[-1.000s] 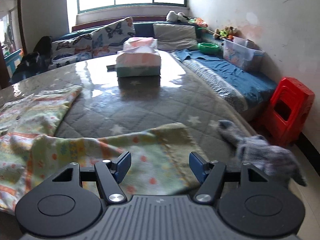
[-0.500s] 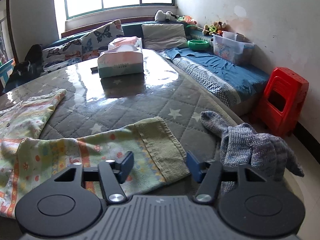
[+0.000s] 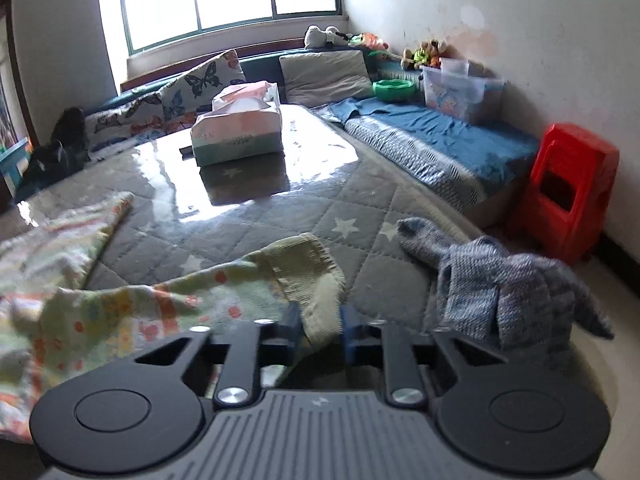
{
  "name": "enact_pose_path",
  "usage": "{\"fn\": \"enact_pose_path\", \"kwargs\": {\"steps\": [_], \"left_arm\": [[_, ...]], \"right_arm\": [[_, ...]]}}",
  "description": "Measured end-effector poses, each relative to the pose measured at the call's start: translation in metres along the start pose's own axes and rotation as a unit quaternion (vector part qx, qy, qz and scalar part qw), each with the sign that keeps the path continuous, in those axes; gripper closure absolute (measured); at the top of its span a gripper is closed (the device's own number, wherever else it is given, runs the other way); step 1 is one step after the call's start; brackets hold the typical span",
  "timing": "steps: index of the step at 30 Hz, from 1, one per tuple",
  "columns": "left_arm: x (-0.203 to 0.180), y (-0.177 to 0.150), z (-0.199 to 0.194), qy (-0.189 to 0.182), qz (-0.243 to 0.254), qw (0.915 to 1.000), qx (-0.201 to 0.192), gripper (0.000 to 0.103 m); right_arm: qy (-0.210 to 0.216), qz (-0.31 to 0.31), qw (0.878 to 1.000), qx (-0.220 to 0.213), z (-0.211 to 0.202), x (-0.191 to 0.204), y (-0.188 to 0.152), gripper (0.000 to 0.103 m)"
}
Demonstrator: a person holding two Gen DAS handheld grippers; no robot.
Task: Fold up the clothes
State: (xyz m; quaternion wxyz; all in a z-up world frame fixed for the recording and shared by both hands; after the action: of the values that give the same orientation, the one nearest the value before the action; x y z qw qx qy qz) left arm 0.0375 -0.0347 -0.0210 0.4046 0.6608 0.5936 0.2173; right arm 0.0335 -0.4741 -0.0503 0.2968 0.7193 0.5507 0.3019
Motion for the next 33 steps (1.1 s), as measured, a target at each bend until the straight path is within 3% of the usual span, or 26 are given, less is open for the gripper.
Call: {"fn": "enact_pose_path", "kwargs": {"steps": [8,17,21,25,33], "left_arm": [[-0.044,-0.014,0.021,-0.015,0.066,0.9974,0.024,0.000],[-0.070,-0.029,0.029,-0.033,0.115,0.9920,0.040,0.000],[-0.048,-0.017,0.011,-0.022,0.091,0.9955,0.015,0.000],[-0.010,-0.007,-0.010,0.012,0.062,0.9980,-0.009,0.000],[0.053,-0.004,-0.035,0.068,0.005,0.9972,-0.029,0.000]], "right_arm": [[0.027,0.017,0.998,-0.053,-0.035,0.009,0.022,0.094],[0.122,-0.040,0.986,-0.106,-0.092,0.075,0.063,0.094],[0.172,-0.088,0.975,-0.113,-0.102,0.129,0.073,0.094],[0.221,-0.136,0.959,-0.111,-0.104,0.189,0.076,0.094],[0.292,-0.215,0.930,-0.069,-0.090,0.294,0.045,0.094]]}}
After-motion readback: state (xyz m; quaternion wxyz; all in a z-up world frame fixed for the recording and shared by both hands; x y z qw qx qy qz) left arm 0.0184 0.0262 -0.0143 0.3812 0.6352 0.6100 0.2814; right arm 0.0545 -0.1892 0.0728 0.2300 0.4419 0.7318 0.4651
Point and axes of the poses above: each gripper's, at about its wrist camera, not at the fingertips, and z roughly the way its jaws point, x to its left, y to its top, the point moved 5 cm from there along z, roughly the way its jaws point, and after that the axes turned 1 degree about -x, right-handed, at the moved point
